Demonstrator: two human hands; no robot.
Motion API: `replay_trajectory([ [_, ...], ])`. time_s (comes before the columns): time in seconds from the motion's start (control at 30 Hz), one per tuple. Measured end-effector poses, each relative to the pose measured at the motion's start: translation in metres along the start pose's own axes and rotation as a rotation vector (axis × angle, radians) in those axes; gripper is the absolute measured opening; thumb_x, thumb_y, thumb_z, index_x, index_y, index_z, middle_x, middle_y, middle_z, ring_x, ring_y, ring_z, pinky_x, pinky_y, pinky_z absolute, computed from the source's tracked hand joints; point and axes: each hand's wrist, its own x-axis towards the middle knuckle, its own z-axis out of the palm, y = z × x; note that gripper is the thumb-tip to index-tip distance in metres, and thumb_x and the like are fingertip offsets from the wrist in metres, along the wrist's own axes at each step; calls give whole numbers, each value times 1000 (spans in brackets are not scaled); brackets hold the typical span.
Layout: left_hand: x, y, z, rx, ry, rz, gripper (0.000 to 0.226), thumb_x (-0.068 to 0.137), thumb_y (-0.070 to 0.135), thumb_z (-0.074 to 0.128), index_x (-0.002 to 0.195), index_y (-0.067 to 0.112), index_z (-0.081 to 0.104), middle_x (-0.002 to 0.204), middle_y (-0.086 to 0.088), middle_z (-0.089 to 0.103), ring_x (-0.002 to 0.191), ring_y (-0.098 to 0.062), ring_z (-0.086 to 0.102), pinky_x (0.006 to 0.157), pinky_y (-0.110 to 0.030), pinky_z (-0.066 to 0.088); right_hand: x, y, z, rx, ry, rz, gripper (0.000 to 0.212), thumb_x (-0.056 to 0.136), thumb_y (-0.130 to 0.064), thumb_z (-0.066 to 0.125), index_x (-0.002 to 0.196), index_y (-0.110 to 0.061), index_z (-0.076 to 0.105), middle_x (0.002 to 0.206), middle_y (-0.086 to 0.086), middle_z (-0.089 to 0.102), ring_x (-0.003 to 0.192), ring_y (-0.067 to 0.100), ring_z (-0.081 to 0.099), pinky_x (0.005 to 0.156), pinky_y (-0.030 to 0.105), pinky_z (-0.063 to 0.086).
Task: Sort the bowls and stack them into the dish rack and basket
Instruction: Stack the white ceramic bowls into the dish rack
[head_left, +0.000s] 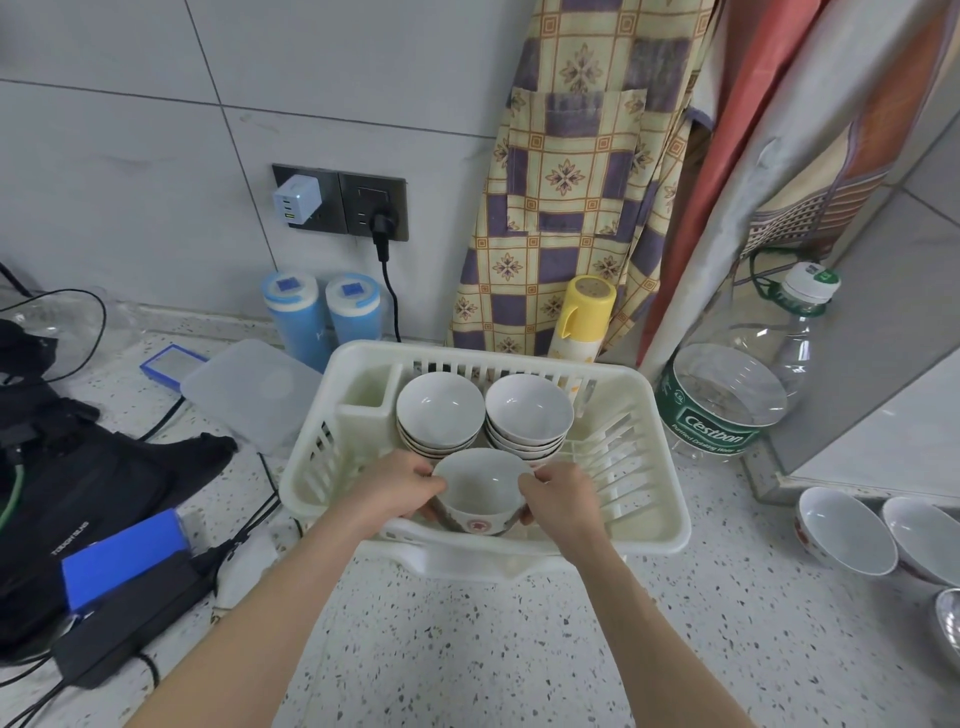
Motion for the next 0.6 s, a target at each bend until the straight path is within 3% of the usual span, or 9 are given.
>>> replay_trajectory([
  [0.13, -2, 3, -1, -37, -42, -53, 28, 86, 31, 61, 100, 9, 71, 70, -12, 67, 51, -16, 44, 58, -27, 35, 1, 0, 2, -20, -20, 1, 27, 71, -17, 51, 60, 6, 60, 52, 6, 68, 50, 17, 56, 52, 26, 41],
  [0.23, -2, 5, -2, -9, -61, -59, 21, 82, 27, 63, 90, 8, 69, 67, -4, 58, 51, -17, 44, 57, -27, 34, 0, 0, 5, -64, 2, -18, 27, 72, -18, 52, 68, 7, 60, 63, 17, 68, 49, 17, 45, 52, 27, 35],
  [0.33, -3, 6, -2, -22, -83, -49, 3, 81, 18, 63, 80, 18, 67, 75, -2, 68, 53, -15, 50, 58, -26, 38, 0, 0, 5, -69, 4, -10, 26, 73, -18, 53, 73, 7, 62, 70, 21, 68, 52, 18, 43, 53, 28, 35],
  [0.43, -1, 6, -1, 7, -86, -31, 22, 81, 8, 65, 80, 29, 62, 76, 9, 71, 65, -5, 69, 62, -21, 51, 0, 0, 4, -79, -12, 1, 24, 72, -16, 54, 79, 3, 66, 68, 18, 70, 55, 18, 48, 54, 28, 38],
  [0.5, -1, 5, 0, 54, -67, -18, 25, 80, 6, 67, 85, 30, 61, 75, 11, 70, 74, -5, 71, 68, -22, 55, -1, -1, 4, -81, -30, 7, 25, 70, -14, 53, 82, 2, 67, 69, 18, 70, 57, 18, 50, 56, 28, 39],
  [0.6, -1, 5, 1, 105, -44, 16, 22, 78, 9, 72, 84, 28, 63, 75, 12, 69, 61, 5, 68, 56, -16, 50, -1, -2, 4, -94, -65, 16, 23, 69, -12, 53, 82, -8, 71, 68, 16, 71, 60, 26, 60, 58, 29, 43],
])
